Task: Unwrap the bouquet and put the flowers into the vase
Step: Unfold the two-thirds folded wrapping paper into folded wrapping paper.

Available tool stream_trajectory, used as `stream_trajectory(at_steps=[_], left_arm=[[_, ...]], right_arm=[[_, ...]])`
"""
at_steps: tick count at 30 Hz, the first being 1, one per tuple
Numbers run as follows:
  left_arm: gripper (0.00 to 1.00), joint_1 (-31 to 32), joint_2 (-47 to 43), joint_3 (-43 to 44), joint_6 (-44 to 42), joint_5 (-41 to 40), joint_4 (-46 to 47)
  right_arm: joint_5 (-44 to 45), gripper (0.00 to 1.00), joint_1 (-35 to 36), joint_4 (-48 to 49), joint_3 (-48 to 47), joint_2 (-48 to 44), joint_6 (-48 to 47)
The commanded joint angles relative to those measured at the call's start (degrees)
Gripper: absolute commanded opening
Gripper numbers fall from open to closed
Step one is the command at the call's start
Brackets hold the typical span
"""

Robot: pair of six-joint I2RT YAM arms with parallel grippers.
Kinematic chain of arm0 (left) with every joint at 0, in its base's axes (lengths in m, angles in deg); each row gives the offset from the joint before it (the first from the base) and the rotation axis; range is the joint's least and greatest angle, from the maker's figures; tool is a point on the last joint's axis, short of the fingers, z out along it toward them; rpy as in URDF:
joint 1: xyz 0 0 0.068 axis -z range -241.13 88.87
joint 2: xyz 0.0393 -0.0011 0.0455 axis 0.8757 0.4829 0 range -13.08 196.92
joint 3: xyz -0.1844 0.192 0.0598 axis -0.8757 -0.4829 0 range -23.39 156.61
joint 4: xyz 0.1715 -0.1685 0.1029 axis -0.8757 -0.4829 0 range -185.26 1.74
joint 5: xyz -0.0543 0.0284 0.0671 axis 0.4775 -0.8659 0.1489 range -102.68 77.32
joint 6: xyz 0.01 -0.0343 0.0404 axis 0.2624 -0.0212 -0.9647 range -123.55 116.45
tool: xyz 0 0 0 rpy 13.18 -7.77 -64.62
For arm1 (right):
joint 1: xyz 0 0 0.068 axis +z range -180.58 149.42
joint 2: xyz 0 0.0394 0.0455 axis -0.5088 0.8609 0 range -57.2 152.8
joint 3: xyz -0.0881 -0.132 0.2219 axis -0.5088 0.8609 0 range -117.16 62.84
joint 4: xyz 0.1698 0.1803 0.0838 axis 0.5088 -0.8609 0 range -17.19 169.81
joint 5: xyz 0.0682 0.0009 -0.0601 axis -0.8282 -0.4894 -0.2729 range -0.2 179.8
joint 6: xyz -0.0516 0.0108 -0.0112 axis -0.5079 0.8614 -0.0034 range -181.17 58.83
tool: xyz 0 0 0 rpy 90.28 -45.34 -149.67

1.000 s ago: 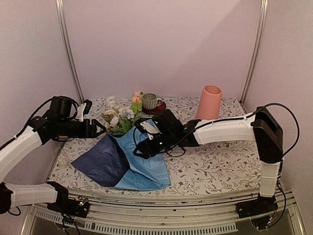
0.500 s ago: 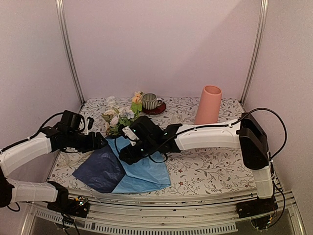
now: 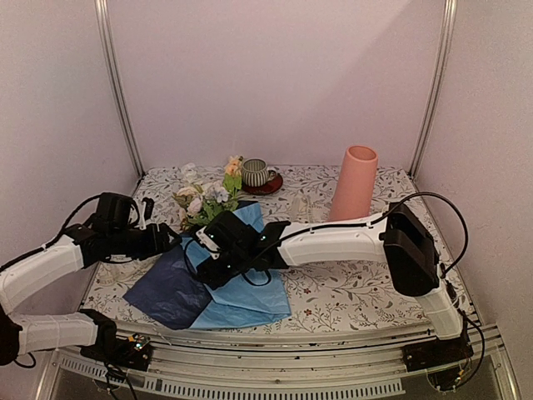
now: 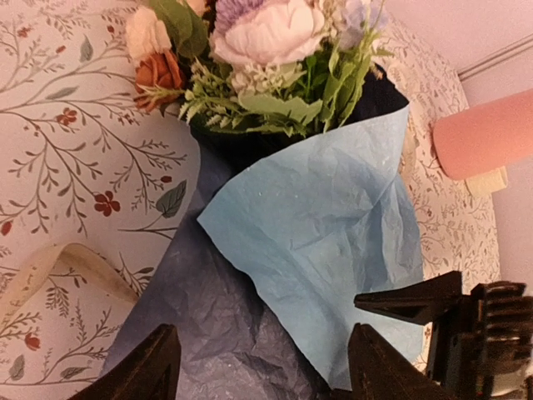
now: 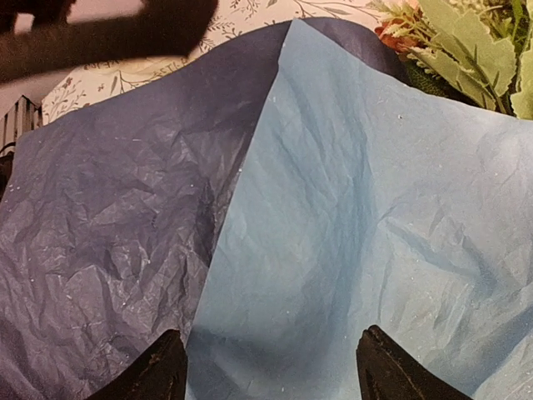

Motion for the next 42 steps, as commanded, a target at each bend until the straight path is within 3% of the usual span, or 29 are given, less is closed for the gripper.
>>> stream_trajectory(at_steps=[1,9,13,17,36,42], left_arm=[[0.72,-3.1,-4.7,-1.2,-0.3,-1.7,0.5],[0.72,-6.5,-5.9,-1.3,-1.4,0.8,1.1],[0.72,-6.9,-5.8,-1.4,-1.7,1.6,1.5],[0.72,-7.1,-5.9,-1.3,-1.9,2.2,1.9],[0.72,-7.1,-4.1,-2.5,-2.4,11.7,7.4],[0.72,-4.2,-0.4,-3.7,-0.8,14.8,12.4]], right_arm=[[6.2,0.70,1.2,-3.8,-4.3,3.4,-1.0],[7.1,0.55,1.3,-4.6,-6.7,5.9,-1.6],[7.2,0.34,1.3,-4.4,-6.7,4.9,-1.8],[8.4,0.05,1.3,-4.0,-6.6,2.4,-2.0],[24.6,0.02,0.2,8.6,15.1,-21.8,-3.0],[19.4,0.03,-6.6,10.6,26.1,-28.8,4.5]])
